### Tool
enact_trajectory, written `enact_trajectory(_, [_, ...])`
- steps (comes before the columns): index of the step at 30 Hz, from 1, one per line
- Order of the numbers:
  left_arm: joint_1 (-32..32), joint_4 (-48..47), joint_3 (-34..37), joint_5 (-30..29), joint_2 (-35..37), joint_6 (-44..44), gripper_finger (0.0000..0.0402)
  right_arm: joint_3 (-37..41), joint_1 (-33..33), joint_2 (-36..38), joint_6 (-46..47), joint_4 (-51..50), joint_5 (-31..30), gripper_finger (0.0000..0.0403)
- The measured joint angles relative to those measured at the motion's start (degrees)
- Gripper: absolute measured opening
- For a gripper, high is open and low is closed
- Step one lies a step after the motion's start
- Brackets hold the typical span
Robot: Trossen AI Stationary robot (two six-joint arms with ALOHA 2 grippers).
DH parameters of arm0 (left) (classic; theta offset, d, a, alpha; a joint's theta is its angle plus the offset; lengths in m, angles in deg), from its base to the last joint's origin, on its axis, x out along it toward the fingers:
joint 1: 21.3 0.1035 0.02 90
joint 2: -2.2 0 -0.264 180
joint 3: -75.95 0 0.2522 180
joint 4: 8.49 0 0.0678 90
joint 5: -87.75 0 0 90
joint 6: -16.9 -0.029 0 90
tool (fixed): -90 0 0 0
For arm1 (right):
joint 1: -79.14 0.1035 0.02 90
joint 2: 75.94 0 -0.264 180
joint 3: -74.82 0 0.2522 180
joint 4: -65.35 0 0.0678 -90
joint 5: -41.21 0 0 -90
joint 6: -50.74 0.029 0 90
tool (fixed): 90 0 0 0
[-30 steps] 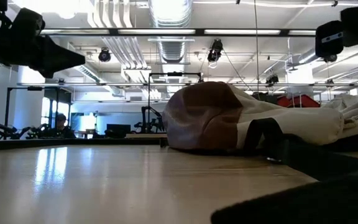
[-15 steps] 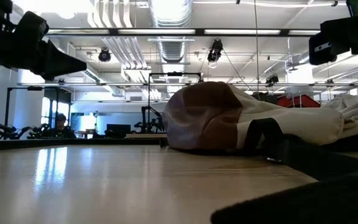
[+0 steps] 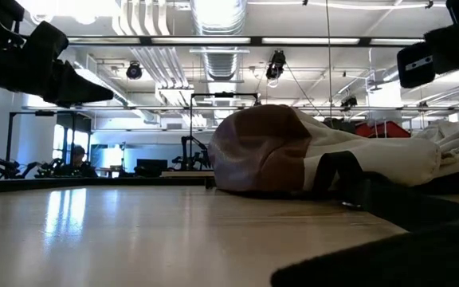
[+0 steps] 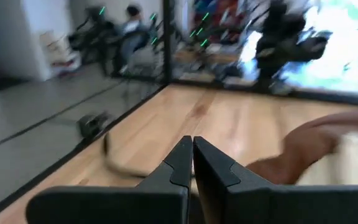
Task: Unpack backpack
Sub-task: Return to Home Position
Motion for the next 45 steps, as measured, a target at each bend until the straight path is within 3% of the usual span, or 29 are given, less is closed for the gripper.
enact_trajectory(5, [0.0,0.0,0.0,0.0,-1.7,0.0,0.0078,0.2,1.1,-2.5,0.0,-0.6,-0.1,0.0000])
enact_trajectory(14, [0.0,0.1,0.0,0.0,-4.6,0.0,0.0078,0.7,-2.2,8.8,0.0,-5.4,-0.5,0.0000])
enact_trajectory(45, [0.0,0.0,0.0,0.0,-9.1,0.0,0.0079,0.0,-2.1,7.2,0.0,-5.5,-0.5,0.0000])
